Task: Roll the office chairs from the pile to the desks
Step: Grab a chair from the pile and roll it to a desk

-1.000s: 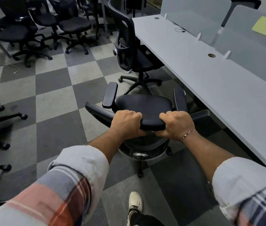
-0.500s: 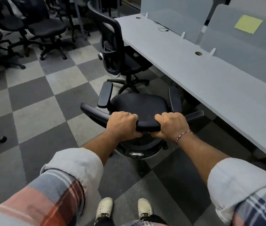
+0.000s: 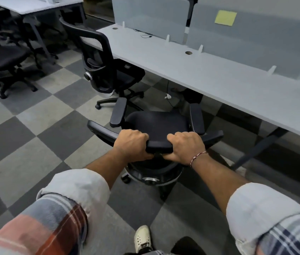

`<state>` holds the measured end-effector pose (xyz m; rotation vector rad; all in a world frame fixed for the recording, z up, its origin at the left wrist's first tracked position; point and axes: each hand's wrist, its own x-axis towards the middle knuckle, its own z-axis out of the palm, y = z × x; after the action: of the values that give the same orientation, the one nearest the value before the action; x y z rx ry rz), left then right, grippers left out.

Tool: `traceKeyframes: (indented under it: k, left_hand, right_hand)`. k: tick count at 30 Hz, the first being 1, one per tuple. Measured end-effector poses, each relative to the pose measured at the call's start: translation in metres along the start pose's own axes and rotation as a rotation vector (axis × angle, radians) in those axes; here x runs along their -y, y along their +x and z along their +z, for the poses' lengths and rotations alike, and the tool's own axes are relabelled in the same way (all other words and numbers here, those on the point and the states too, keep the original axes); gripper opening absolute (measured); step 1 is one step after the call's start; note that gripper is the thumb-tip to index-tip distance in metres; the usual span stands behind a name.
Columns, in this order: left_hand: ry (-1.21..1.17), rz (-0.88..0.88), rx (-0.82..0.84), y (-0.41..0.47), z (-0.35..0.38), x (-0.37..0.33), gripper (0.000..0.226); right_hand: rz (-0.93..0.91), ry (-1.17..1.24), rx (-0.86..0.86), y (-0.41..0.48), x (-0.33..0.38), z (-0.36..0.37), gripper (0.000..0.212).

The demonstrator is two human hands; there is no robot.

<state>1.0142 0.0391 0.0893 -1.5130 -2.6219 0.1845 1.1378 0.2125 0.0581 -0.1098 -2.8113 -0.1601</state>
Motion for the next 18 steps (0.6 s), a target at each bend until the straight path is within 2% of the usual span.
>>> traceKeyframes:
  k: [8, 18]
  left_hand:
    - [0.047, 0.085, 0.033, -0.067, -0.005, 0.015, 0.051]
    - [0.007, 0.119, 0.046, -0.149, -0.015, 0.010, 0.047]
  right_hand:
    - [0.111, -0.062, 0.027, -0.041, 0.082, -0.027, 0.061]
    - [0.158, -0.062, 0.062, -0.089, 0.152, -0.053, 0.064]
